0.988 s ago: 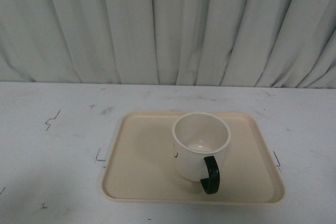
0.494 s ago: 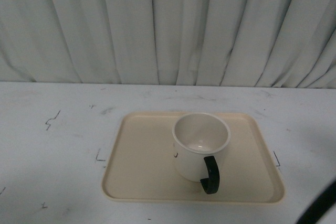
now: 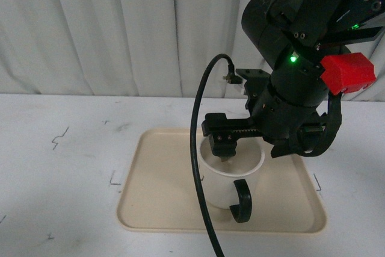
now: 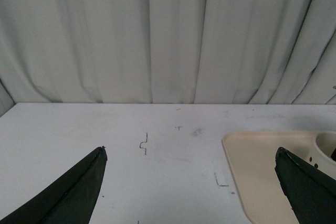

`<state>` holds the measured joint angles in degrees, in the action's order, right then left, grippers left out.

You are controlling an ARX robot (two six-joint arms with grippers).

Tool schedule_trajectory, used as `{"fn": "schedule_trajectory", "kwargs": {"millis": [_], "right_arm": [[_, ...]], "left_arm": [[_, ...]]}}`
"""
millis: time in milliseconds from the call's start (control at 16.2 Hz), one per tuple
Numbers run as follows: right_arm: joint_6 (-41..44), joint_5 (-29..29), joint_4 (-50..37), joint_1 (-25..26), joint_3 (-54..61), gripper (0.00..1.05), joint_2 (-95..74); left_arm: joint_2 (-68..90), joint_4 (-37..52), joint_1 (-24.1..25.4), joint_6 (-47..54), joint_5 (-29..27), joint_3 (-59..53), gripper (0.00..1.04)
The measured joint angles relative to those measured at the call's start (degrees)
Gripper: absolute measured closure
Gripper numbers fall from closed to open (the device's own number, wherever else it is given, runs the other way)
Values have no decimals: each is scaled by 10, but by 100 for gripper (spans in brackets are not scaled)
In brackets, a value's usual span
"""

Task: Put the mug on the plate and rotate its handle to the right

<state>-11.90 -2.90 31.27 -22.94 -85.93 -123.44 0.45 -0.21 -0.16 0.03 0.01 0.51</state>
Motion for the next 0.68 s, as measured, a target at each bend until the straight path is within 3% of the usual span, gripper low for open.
{"fn": "schedule_trajectory", "kwargs": {"millis": [62,247,432,679], "right_arm": [[0,0,-1,0,7,24,0],[29,6,-2,10,29,70,0],[156,1,56,38,2,103,18],[388,-6,103,57,-50,102,40]], "left_arm": [[0,0,0,0,0,0,7],[0,0,0,0,0,0,7],[0,0,0,0,0,0,7],[0,0,0,0,0,0,7]]}}
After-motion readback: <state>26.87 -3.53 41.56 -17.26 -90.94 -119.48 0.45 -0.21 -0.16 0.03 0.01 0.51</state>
